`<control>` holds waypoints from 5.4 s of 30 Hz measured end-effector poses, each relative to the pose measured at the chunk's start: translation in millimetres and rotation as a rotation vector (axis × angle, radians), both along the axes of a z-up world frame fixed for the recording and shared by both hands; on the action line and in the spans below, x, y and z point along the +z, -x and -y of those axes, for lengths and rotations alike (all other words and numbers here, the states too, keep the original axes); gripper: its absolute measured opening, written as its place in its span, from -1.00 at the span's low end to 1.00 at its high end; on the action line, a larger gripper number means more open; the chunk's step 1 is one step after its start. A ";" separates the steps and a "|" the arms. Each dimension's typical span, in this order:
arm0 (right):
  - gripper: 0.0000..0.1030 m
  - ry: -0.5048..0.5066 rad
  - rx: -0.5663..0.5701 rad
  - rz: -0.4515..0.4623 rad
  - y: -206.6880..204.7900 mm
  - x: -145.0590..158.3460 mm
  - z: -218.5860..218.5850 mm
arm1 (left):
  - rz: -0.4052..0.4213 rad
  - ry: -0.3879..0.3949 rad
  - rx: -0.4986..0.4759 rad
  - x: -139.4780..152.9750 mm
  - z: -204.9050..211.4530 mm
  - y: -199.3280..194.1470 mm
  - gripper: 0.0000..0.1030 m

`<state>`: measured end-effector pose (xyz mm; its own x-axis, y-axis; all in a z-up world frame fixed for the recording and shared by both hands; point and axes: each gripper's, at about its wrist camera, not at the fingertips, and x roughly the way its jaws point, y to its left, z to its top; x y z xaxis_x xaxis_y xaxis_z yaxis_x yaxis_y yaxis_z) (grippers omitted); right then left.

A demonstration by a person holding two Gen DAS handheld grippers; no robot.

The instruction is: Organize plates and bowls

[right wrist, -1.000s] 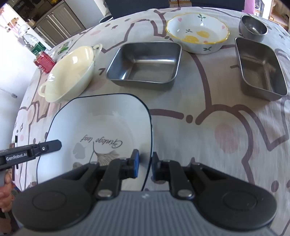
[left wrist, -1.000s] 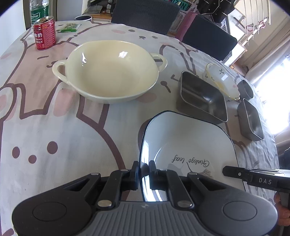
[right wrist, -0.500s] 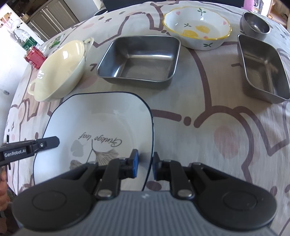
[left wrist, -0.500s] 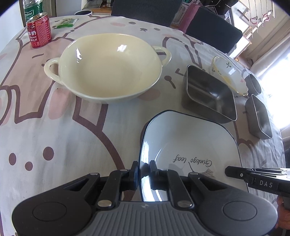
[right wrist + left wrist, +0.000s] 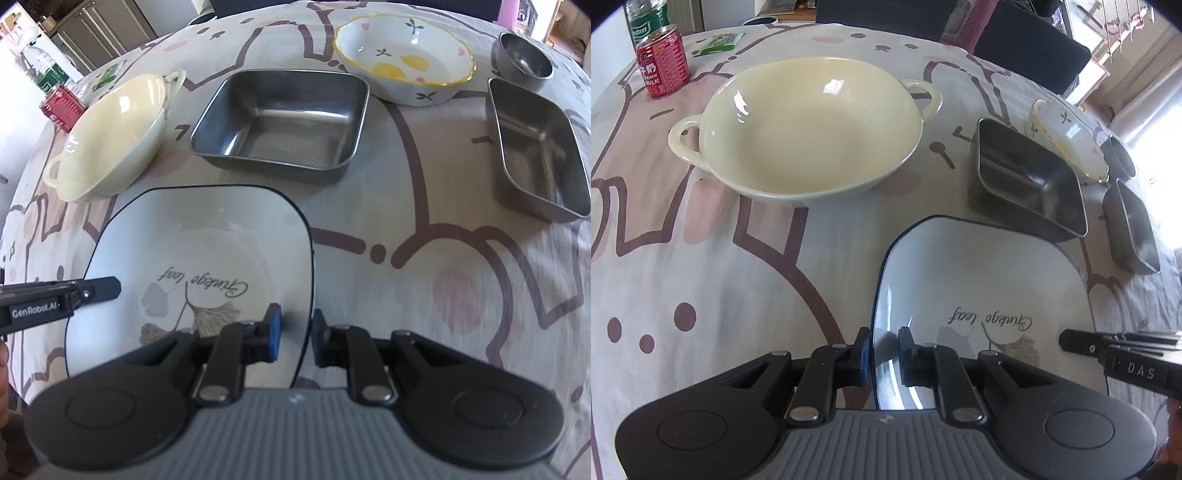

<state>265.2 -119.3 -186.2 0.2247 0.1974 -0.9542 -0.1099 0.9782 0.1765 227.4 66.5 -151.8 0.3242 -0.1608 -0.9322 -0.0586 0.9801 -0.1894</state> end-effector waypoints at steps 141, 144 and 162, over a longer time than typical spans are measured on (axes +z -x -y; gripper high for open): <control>-0.72 -0.297 0.158 0.259 -168.4 17.5 -77.6 | 0.142 0.096 0.474 20.4 -164.4 -71.4 -0.54; -0.73 -0.252 0.181 0.275 -166.5 18.7 -86.7 | 0.146 0.097 0.471 20.7 -166.7 -70.3 -0.55; -0.15 -0.334 0.316 0.156 -165.1 19.2 -98.2 | 0.173 0.046 0.300 18.0 -178.5 -74.0 -0.55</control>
